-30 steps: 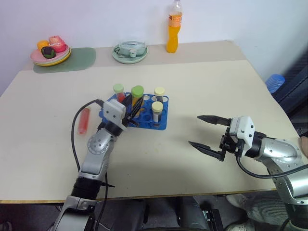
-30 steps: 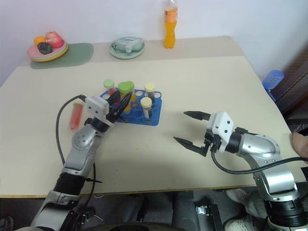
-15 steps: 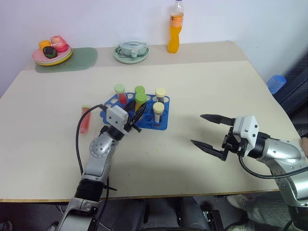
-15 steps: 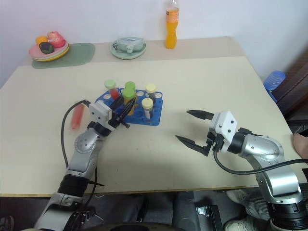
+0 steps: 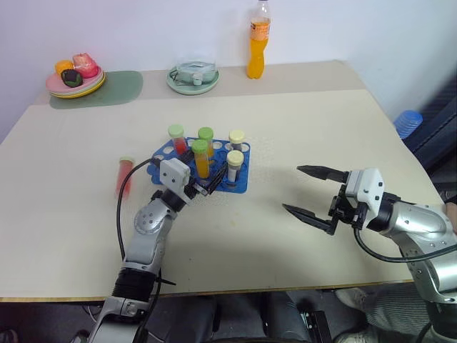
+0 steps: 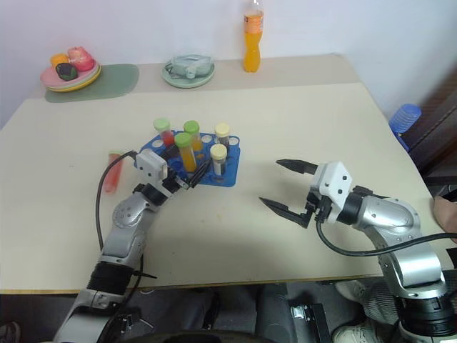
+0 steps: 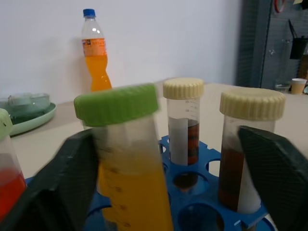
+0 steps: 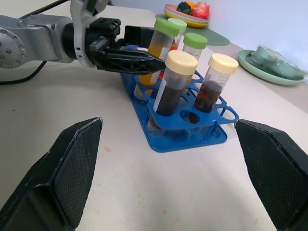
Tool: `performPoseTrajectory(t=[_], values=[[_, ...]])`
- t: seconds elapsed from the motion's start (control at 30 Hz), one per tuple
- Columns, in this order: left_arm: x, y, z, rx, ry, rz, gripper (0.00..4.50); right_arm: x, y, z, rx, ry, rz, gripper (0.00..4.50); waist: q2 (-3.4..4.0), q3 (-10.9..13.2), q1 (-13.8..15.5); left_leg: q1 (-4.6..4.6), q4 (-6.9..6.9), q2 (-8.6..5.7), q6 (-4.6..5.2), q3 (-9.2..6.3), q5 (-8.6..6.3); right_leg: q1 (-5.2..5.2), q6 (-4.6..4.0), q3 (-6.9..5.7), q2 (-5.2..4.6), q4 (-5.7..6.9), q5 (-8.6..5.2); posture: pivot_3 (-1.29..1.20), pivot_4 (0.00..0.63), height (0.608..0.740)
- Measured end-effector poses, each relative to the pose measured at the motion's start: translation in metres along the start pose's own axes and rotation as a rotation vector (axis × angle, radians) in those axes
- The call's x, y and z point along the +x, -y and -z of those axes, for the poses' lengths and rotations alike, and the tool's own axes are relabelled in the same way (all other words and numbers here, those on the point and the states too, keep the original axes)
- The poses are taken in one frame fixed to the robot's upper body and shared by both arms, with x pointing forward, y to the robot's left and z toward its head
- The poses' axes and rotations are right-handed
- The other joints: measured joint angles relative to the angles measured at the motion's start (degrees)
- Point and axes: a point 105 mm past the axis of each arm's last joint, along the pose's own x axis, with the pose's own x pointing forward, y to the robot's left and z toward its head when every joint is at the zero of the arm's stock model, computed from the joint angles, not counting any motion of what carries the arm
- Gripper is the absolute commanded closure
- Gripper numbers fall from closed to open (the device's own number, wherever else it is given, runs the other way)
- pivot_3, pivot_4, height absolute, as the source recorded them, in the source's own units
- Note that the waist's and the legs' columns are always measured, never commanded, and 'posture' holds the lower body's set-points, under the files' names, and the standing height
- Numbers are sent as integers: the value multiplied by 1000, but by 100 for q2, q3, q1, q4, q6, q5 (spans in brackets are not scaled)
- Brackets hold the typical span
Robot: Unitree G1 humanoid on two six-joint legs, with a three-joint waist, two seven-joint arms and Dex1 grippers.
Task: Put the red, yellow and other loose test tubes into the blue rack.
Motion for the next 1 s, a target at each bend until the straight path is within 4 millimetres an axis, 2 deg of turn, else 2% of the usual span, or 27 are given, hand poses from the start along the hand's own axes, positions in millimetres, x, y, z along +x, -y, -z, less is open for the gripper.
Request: performPoseTrajectory(t=[0.17, 0.27, 0.43, 0.6, 0.67, 0.77, 0.87, 0.93, 1.0], values=[[-1, -3, -25, 18, 59, -6, 50, 4, 1, 1, 6, 13, -7, 0, 0, 0, -1, 0, 0, 1, 0, 0, 0, -1, 0, 0, 0, 1, 0, 0, 150, 740], [-9, -20, -48, 16, 99, -44, 50, 7, 3, 3, 4, 23, -10, 0, 0, 0, -13, 1, -1, 4, -1, 0, 0, -4, 0, 0, 2, 4, 0, 0, 150, 740], [-24, -56, -68, -85, 124, -160, 50, 15, 3, 6, 10, 34, -36, 0, 0, 0, 0, 1, 0, 3, -1, 0, 0, -3, 0, 0, 2, 4, 0, 0, 150, 740], [-32, -117, -89, -154, 98, -422, 50, 21, 6, 8, 3, 45, -54, 0, -17, 10, -6, 2, 2, 3, -3, -2, 1, -4, 0, 0, 4, 9, 0, 0, 150, 740], [-41, -142, -88, -113, -24, -565, 50, 22, 7, 8, 2, 51, -58, 0, -17, 10, -15, 2, -1, 3, -4, -2, 1, -8, 0, 0, 5, 10, 0, 0, 150, 740], [-65, -171, -74, -93, -290, -761, 50, 24, 8, 9, 4, 52, -66, 0, -18, 11, -20, 2, -3, 3, -4, 1, 0, -16, -1, 0, 5, 18, 0, 0, 150, 740], [-75, -181, -67, -188, -444, -784, 50, 26, 8, 9, 5, 57, -80, 0, -31, 18, -5, -1, 0, 3, -8, -4, 2, -17, -1, -7, 6, 22, 0, 0, 150, 740], [-80, -185, -60, -240, -666, -755, 50, 28, 7, 7, 1, 62, -96, 0, -41, 24, 2, -1, 3, 1, -9, -7, 3, -15, -1, -10, 6, 28, 0, 0, 150, 740], [-82, -185, -60, -281, -802, -727, 50, 30, 5, 8, 3, 63, -111, 0, -41, 24, -13, 3, 1, -1, -8, -5, 2, -15, -1, -10, 5, 29, 0, 0, 150, 740]])
